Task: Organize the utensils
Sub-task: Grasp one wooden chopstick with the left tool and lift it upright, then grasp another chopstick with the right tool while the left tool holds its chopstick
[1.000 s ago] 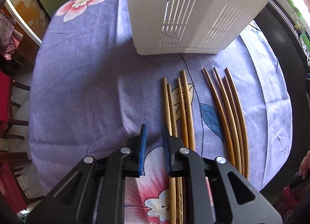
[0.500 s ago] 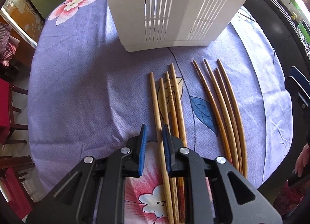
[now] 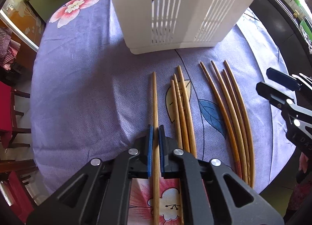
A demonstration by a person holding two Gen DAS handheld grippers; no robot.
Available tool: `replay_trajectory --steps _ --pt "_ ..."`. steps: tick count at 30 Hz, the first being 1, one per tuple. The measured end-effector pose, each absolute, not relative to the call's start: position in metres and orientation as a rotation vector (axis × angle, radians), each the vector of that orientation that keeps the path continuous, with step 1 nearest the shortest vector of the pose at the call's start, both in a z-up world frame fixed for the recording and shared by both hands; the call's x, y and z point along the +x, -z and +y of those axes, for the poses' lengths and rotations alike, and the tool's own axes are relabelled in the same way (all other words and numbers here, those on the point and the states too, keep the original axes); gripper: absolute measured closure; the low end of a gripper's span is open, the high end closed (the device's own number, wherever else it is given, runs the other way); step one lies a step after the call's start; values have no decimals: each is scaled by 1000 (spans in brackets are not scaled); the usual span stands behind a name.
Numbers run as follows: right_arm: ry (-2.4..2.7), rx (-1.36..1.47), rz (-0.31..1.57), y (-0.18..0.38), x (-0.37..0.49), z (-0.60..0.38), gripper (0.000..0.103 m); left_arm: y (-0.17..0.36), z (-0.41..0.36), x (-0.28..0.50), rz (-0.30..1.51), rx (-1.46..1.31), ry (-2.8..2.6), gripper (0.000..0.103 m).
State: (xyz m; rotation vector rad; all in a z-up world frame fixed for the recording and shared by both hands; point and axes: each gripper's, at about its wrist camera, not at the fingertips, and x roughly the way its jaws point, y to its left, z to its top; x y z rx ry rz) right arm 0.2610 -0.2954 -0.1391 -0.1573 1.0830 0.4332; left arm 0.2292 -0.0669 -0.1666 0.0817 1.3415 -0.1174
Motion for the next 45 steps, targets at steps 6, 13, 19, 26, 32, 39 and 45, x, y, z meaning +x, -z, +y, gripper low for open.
replay_trajectory --steps 6,13,19,26,32,39,45 --pt "-443 -170 1209 156 276 -277 72 132 -51 218 1209 63 114 97" --pt "-411 -250 1243 165 278 -252 75 92 -46 191 1067 54 128 97" --pt "-431 -191 1283 167 284 -247 84 74 -42 175 996 70 146 97" --pt "-398 -198 1267 163 280 -255 84 73 -40 171 1006 63 159 97" --pt "-383 -203 1257 161 277 -260 88 74 -39 173 1004 63 166 97" --pt "-391 -197 1267 158 275 -267 88 76 -38 174 1009 61 170 97" --pt "-370 -225 1281 165 276 -253 88 75 -36 175 1008 58 172 97"
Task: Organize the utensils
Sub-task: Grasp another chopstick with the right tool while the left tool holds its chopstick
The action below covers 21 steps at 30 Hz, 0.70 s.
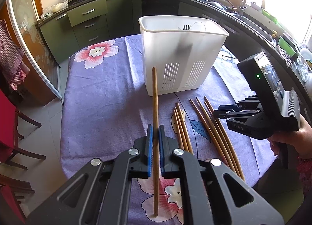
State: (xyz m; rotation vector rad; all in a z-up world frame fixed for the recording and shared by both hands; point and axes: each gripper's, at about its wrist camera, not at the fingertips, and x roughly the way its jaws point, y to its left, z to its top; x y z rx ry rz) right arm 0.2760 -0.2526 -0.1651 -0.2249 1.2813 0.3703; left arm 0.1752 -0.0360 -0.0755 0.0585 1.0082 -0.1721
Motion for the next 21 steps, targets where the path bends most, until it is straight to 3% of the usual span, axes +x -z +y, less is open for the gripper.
replay_trajectory --steps 6,13,21 --pt "-370 -255 1291 174 278 -224 88 74 -36 174 1005 60 178 97" --pt "-390 -190 1267 173 275 -223 96 71 -38 172 997 63 182 97" --pt "-487 -29 1053 99 241 -251 97 50 -37 164 954 65 188 97"
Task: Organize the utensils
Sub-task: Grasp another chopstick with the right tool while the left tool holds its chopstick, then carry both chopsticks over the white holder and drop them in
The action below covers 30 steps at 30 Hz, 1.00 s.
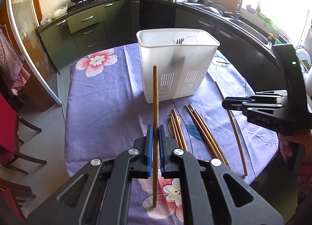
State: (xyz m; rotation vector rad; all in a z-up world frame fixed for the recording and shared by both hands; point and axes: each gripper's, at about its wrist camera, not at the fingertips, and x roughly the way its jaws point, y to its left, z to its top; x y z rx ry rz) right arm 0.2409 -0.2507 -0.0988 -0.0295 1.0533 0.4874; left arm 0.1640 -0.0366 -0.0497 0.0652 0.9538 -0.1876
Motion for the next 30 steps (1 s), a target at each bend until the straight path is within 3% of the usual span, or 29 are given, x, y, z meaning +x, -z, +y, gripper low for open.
replay_trajectory --steps 17,30 --pt "-598 80 698 -33 187 -309 97 -19 -41 159 854 41 240 97" --pt "-596 153 463 -159 228 -319 97 -137 -46 201 612 -20 249 97"
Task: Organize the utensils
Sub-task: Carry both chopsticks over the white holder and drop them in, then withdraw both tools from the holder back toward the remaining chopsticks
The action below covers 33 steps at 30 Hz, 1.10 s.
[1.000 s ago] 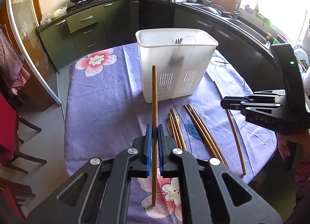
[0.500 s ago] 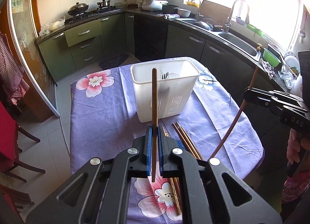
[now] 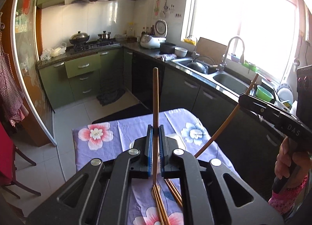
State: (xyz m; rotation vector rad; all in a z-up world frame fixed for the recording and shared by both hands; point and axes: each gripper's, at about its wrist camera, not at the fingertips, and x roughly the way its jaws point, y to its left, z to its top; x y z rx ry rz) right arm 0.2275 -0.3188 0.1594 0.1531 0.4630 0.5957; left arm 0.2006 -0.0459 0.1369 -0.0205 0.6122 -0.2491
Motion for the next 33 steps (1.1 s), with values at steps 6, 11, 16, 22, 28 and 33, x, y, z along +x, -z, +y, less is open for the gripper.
replay_trajectory --steps 6,11,16,22,28,33 --pt "-536 171 428 -173 271 -320 97 -143 -49 238 530 -33 195 97" --pt "-510 131 529 -129 306 -302 97 -100 -49 274 620 -28 154 97" --pt "-509 76 633 -78 322 -279 97 -52 -48 293 752 -14 146 97" --pt "-515 29 684 -46 320 -263 96 -34 -48 287 791 4 145 75" --pt "-516 28 614 -66 294 -270 87 -58 -47 259 740 0 158 67" --pt "-519 43 535 -88 245 -294 74 -49 -45 230 806 -15 172 66"
